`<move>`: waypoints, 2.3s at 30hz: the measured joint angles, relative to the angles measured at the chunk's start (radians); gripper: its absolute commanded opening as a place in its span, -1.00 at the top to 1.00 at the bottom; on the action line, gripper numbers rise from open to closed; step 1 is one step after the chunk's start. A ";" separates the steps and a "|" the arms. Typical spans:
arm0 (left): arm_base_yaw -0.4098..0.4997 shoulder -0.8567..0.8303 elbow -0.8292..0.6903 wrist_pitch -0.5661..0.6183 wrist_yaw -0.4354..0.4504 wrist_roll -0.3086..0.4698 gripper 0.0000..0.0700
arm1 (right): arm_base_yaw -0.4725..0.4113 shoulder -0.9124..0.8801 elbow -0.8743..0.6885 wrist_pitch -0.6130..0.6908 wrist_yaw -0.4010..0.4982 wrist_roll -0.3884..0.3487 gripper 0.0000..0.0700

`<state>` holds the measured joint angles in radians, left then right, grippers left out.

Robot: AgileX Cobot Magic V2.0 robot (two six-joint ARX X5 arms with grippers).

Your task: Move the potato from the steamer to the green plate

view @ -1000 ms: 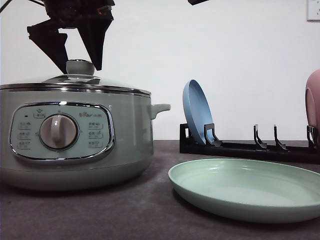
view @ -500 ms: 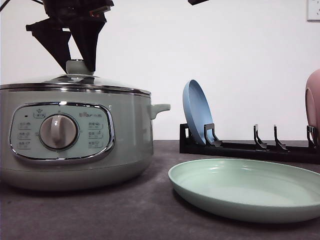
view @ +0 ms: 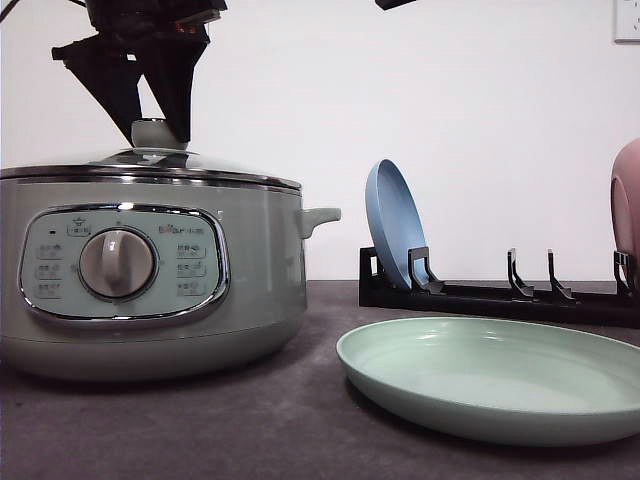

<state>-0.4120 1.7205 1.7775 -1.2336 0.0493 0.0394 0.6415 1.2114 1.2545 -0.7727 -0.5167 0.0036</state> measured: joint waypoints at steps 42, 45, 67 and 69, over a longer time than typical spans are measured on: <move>0.440 -0.249 0.024 -0.080 -0.078 -0.002 1.00 | 0.012 0.121 0.089 0.046 0.047 0.085 -0.22; 0.440 -0.249 0.024 -0.080 -0.077 -0.002 1.00 | 0.029 0.202 0.189 0.021 0.049 0.085 -0.22; 0.450 -0.249 0.024 -0.080 -0.077 -0.001 1.00 | 0.173 0.836 0.738 -0.039 0.294 0.072 -0.42; 0.450 -0.249 0.024 -0.080 -0.077 -0.001 1.00 | 0.182 0.863 0.738 -0.031 0.323 0.072 -0.42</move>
<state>0.0380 1.4719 1.8015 -1.3132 -0.0278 0.0383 0.8239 2.0740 1.9926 -0.8042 -0.1938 0.0753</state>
